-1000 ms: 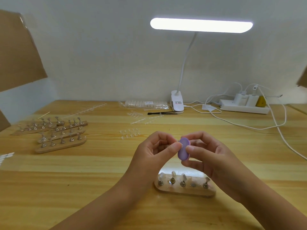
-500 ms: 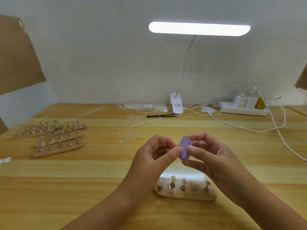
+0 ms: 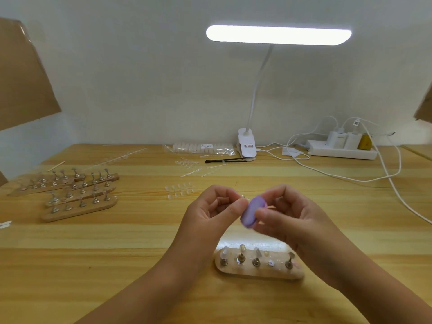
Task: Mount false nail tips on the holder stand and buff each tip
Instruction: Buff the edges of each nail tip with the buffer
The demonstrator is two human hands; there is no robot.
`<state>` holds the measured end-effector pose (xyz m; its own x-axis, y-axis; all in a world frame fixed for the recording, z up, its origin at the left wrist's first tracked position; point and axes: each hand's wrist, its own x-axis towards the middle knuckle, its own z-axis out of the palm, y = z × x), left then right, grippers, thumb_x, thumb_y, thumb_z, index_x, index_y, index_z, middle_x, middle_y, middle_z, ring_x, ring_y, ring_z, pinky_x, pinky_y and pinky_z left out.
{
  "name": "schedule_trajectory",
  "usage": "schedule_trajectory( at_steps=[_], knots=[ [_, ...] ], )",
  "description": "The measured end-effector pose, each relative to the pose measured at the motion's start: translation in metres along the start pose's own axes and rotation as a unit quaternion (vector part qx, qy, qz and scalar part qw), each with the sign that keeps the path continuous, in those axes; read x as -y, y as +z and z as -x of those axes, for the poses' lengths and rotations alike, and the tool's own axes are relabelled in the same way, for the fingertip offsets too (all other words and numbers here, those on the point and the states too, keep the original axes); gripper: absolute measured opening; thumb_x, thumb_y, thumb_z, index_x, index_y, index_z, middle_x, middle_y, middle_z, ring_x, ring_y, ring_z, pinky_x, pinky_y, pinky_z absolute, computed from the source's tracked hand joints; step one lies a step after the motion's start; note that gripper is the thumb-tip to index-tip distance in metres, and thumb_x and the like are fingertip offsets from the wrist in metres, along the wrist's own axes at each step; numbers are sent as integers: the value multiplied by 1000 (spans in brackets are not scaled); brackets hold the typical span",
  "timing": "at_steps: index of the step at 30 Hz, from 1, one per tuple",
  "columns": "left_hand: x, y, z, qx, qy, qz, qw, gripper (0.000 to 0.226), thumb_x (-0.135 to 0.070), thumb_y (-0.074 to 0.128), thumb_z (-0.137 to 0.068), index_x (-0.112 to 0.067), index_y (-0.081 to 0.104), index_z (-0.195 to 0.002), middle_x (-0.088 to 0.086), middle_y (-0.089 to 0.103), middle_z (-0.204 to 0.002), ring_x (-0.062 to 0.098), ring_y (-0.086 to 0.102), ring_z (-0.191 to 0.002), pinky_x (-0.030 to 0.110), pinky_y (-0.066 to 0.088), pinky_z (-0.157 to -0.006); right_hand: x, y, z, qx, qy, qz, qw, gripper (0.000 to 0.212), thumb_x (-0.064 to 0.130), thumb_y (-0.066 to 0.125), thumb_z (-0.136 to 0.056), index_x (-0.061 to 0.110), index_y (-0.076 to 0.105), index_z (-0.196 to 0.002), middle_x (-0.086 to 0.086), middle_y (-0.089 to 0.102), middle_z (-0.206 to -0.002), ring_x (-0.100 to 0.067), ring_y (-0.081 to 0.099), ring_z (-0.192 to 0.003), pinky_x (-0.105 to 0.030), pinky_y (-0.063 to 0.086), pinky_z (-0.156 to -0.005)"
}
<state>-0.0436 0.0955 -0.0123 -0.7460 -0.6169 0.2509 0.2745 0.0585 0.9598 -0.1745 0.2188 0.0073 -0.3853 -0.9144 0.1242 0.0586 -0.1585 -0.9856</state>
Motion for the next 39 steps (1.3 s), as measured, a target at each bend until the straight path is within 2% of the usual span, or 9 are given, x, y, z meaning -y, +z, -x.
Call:
schedule_trajectory(
  at_steps=[3, 7, 13, 19, 24, 30, 33, 36, 39],
  knots=[
    [1, 0, 0, 0, -13, 4, 1000, 13, -38, 75, -80, -28, 68, -85, -6, 71, -89, 6, 65, -89, 20, 49, -88, 3, -2, -1, -45, -10, -22, 999, 25, 25, 81, -67, 19, 72, -89, -10, 74, -93, -26, 73, -90, -22, 57, -76],
    [2, 0, 0, -3, -14, 12, 1000, 13, -37, 71, -79, -26, 69, -87, -2, 71, -93, 11, 67, -94, 28, 49, -97, 3, -2, 0, -16, 3, -5, 1000, 25, 26, 85, -69, 23, 74, -91, -8, 74, -95, -21, 73, -91, -21, 56, -77],
    [2, 1, 1, 7, -3, 7, 1000, 12, -35, 71, -80, -26, 69, -86, 0, 72, -91, 12, 67, -94, 19, 50, -88, 2, -3, 1, 0, -5, 17, 1000, 28, 27, 84, -71, 26, 74, -97, -7, 75, -103, -20, 72, -97, -20, 56, -80],
    [2, 0, 0, 10, 5, 5, 1000, 12, -36, 75, -83, -27, 69, -85, -4, 71, -87, 7, 65, -89, 14, 48, -83, 2, -3, 2, -15, -32, 21, 999, 27, 25, 78, -69, 24, 73, -96, -8, 75, -99, -21, 73, -94, -21, 55, -81],
    [2, 1, 0, 10, 7, 3, 1000, 14, -37, 71, -76, -26, 69, -86, -1, 71, -87, 11, 67, -90, 16, 50, -86, 2, -3, 2, -34, -37, 25, 998, 37, 27, 79, -67, 14, 69, -101, -9, 75, -98, -22, 73, -94, -20, 55, -79],
    [0, 3, 2, 8, 3, 3, 1000, 24, -33, 70, -78, -15, 66, -93, 4, 73, -90, 13, 69, -89, 17, 51, -84, 0, -1, 2, -18, -36, 0, 999, 40, 23, 78, -68, 8, 64, -102, -11, 74, -96, -22, 73, -90, -21, 56, -77],
    [-1, 3, 2, 4, -1, 6, 1000, 21, -33, 70, -77, -18, 66, -92, 7, 73, -92, 18, 70, -93, 26, 53, -90, 1, -1, 3, 16, -23, 23, 999, 37, 20, 76, -73, 6, 61, -103, -10, 75, -95, -22, 73, -90, -22, 56, -77],
    [-1, 3, 2, 1, -5, 16, 1000, 19, -33, 71, -76, -20, 66, -89, 6, 71, -91, 29, 68, -104, 34, 51, -99, 0, -2, 2, -8, -28, 34, 999, 34, 22, 76, -71, 11, 67, -102, -6, 75, -94, -20, 73, -88, -21, 56, -77],
    [-2, 2, 3, 1, -5, 8, 1000, 21, -33, 70, -77, -19, 65, -91, 3, 70, -91, 25, 68, -102, 30, 51, -98, 1, -2, 2, -7, -24, 25, 999, 28, 27, 76, -71, 21, 74, -98, -3, 74, -94, -17, 73, -87, -23, 58, -74]
  ],
)
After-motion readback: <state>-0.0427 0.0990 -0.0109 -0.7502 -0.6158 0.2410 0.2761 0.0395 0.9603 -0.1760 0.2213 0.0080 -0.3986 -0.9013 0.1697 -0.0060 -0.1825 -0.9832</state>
